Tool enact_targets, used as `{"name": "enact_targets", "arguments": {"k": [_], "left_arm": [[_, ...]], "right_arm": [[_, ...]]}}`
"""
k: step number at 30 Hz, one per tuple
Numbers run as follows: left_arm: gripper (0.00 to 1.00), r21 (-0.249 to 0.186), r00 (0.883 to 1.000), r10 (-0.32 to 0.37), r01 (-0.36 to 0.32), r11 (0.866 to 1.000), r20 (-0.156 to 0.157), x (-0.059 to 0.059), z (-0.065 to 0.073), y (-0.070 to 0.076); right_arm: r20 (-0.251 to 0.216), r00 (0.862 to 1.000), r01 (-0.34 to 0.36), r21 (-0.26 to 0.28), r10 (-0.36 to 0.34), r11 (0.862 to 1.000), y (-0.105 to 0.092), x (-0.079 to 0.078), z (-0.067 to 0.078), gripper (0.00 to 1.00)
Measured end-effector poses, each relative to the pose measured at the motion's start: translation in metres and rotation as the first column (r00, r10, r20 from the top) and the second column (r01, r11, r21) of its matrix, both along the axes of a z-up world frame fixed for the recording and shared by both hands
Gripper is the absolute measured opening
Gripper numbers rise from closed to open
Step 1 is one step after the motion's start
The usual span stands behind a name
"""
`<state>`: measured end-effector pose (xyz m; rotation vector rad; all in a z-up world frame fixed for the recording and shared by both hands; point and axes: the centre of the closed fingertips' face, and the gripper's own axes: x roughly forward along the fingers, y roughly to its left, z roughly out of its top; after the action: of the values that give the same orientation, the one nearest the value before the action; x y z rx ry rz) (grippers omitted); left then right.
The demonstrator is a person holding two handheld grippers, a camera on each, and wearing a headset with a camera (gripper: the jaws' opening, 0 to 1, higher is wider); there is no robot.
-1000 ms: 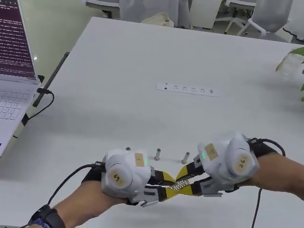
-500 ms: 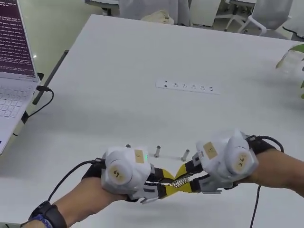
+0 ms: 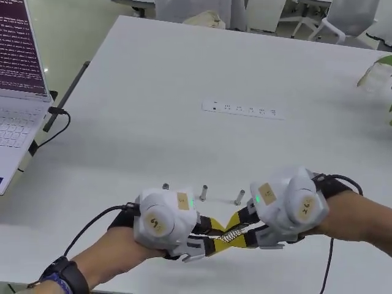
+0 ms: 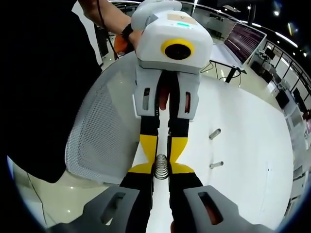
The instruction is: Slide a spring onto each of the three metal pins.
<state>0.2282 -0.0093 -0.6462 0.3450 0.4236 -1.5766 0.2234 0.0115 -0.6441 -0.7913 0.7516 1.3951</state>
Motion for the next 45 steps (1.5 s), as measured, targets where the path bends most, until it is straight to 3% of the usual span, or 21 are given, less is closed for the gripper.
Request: {"name": "enact_targets", "arguments": {"k": [14, 21, 32, 45], "left_arm": [[0.10, 0.036, 0.997, 0.074, -0.074, 0.997, -0.017, 0.009, -0.014, 0.021], [0.12, 0.042, 0.988, 0.153, -0.152, 0.988, -0.035, 0.019, -0.020, 0.040], [0.17, 0.049, 0.958, 0.282, -0.280, 0.959, -0.047, 0.034, -0.026, 0.075], [0.21, 0.059, 0.924, 0.381, -0.378, 0.924, -0.047, 0.050, -0.027, 0.107]], "right_arm": [[0.004, 0.998, 0.061, -0.017, -0.061, 0.998, -0.016, 0.010, -0.008, 0.08], [0.004, 0.993, 0.117, -0.058, -0.117, 0.991, -0.030, 0.021, -0.017, 0.08], [0.000, 0.985, 0.170, -0.085, -0.171, 0.982, -0.048, 0.039, -0.023, 0.08], [-0.006, 0.971, 0.235, -0.128, -0.238, 0.963, -0.055, 0.058, -0.034, 0.08]]}}
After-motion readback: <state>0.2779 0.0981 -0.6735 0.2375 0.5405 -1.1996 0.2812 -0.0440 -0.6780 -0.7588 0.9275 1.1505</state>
